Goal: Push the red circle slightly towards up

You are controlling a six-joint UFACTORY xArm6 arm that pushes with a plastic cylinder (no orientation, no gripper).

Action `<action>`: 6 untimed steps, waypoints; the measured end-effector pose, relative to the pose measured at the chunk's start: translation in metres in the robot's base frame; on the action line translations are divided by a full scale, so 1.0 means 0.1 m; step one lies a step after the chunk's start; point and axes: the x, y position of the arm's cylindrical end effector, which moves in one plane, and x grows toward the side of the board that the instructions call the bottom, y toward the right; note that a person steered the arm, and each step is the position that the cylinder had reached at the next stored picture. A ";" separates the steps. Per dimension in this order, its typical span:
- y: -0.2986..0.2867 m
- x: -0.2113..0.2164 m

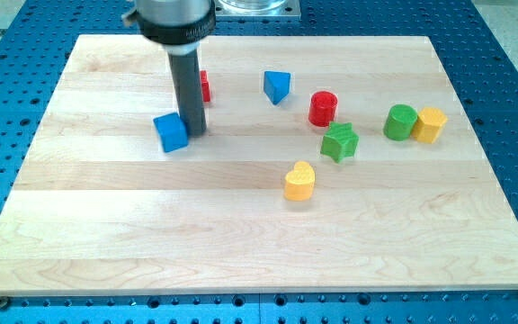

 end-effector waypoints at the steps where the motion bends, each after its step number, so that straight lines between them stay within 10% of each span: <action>1: 0.46 0.09; 3: 1.65 0.04; 6: 1.92 -0.31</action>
